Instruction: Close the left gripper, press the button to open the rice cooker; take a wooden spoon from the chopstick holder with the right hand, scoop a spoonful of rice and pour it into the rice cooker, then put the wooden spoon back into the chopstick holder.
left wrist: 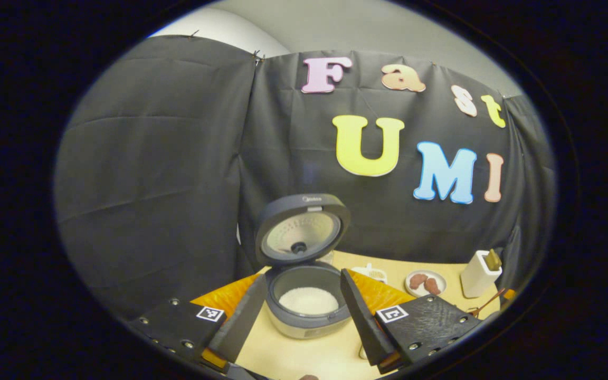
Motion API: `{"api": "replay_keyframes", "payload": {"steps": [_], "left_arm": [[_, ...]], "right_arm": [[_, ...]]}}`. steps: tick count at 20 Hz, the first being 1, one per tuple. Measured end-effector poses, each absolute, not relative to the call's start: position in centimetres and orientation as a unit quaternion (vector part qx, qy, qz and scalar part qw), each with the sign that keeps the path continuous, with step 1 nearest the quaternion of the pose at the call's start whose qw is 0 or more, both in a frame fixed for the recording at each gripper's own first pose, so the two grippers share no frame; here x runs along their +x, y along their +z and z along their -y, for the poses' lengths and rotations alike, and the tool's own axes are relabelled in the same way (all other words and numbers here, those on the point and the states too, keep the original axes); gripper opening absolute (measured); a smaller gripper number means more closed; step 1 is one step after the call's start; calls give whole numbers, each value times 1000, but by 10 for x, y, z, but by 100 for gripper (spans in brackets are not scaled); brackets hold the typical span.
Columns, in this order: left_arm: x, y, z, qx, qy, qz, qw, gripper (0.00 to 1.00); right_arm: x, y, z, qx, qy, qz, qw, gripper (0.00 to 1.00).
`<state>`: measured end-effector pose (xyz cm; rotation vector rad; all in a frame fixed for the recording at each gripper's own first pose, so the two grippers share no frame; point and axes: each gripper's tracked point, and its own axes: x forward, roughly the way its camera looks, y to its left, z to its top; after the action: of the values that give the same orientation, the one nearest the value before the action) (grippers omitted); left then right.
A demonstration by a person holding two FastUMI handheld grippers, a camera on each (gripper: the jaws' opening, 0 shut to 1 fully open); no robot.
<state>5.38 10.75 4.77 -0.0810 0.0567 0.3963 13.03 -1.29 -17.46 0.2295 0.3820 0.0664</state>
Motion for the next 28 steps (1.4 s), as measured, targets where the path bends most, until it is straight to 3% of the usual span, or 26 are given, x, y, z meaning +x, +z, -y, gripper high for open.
{"api": "replay_keyframes", "payload": {"steps": [1,4,5,8,9,11,12,13,15,16,17,19,20,21,22,25,26,27,28], "left_arm": [[65,61,-119,-40,191,-19,981,84],[102,97,-150,-41,173,3,984,84],[116,105,-160,-44,166,4,985,89],[153,127,-182,-71,143,10,987,89],[174,133,-188,-83,130,14,988,84],[216,128,-200,-108,107,-11,988,89],[232,122,-207,-124,103,-27,986,84],[249,115,-212,-141,95,-44,984,89],[273,97,-212,-162,82,-77,980,84],[282,86,-209,-161,71,-99,979,89],[286,71,-204,-159,66,-120,978,89],[293,63,-199,-150,58,-142,977,90],[294,59,-192,-151,53,-159,974,87],[291,52,-185,-154,48,-174,971,87],[287,44,-178,-159,42,-192,968,91],[271,18,-160,-179,32,-237,954,91],[265,6,-155,-180,33,-249,951,87],[258,-6,-153,-179,37,-259,948,96],[252,-18,-150,-179,39,-267,946,91]], "right_arm": [[125,-166,11,112,32,-181,976,98],[110,-143,7,99,27,-157,982,98],[103,-135,4,89,26,-147,985,98],[79,-113,-6,47,29,-122,991,98],[71,-107,-10,31,31,-116,992,98],[55,-100,-19,4,27,-107,994,98],[47,-98,-25,-1,26,-105,994,98],[39,-95,-32,0,28,-104,994,98],[30,-94,-46,7,28,-102,994,98],[26,-95,-49,11,24,-103,994,99],[23,-97,-51,15,22,-106,994,94],[19,-107,-52,27,16,-121,992,95],[18,-111,-52,37,15,-128,991,95],[17,-112,-52,47,14,-132,990,99],[18,-114,-51,56,13,-134,989,99],[21,-119,-51,66,19,-138,988,98],[23,-121,-51,64,24,-139,988,98],[26,-121,-51,60,31,-140,988,98],[29,-122,-52,57,37,-140,988,98]]}}
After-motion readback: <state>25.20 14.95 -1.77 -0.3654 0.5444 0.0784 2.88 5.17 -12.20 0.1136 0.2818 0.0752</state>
